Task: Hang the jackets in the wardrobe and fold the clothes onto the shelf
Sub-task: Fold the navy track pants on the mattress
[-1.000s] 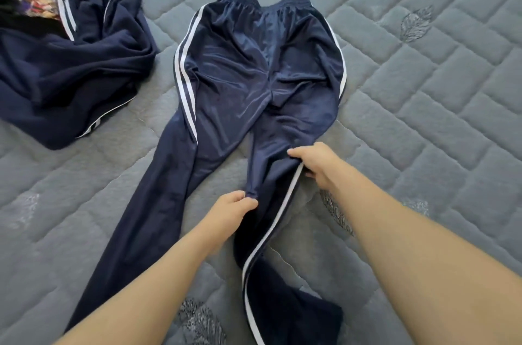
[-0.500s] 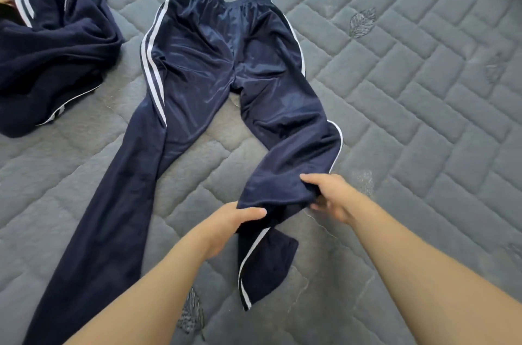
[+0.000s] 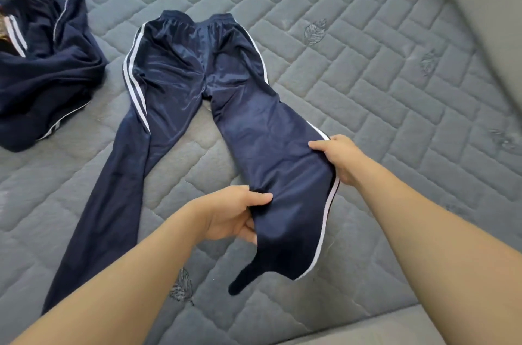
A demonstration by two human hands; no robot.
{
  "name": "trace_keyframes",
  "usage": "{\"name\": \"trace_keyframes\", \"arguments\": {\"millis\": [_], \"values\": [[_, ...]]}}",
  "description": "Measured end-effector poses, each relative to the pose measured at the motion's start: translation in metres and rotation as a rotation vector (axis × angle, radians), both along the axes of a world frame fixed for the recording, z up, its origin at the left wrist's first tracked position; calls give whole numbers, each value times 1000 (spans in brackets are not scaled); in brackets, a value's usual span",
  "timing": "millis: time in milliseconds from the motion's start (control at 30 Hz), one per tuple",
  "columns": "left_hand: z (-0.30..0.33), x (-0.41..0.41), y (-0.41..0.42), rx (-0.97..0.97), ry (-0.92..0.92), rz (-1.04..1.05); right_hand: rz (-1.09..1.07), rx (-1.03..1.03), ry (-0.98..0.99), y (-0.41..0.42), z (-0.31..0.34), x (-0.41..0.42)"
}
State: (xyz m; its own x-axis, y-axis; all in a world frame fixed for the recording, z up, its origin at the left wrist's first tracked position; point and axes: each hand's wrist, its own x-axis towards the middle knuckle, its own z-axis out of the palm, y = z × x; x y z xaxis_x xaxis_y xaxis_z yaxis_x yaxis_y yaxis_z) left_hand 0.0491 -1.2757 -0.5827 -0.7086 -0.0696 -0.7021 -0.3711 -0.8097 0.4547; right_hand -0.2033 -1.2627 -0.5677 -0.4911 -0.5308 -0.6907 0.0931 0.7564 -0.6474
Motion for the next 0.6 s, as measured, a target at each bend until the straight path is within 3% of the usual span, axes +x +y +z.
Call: {"name": "trace_keyframes", "arguments": {"millis": [100, 200, 267, 333, 433, 600], "values": [[-20, -2, 11, -74, -228, 122, -17, -18, 124, 8, -11, -3], [-67, 5, 25, -181, -477, 371, -105, -41, 28, 37, -43, 16], [-98, 14, 38, -294, -633, 421, -98, 87, 32, 71, -77, 38], [-121, 24, 51, -405, -731, 259, -11, 282, 63, 108, -107, 65], [-140, 38, 67, -446, -654, 53, 343, 533, 328, 152, -139, 94], [-135, 88, 72, -752, -737, -151, 749, 713, 253, 175, -129, 114]]}}
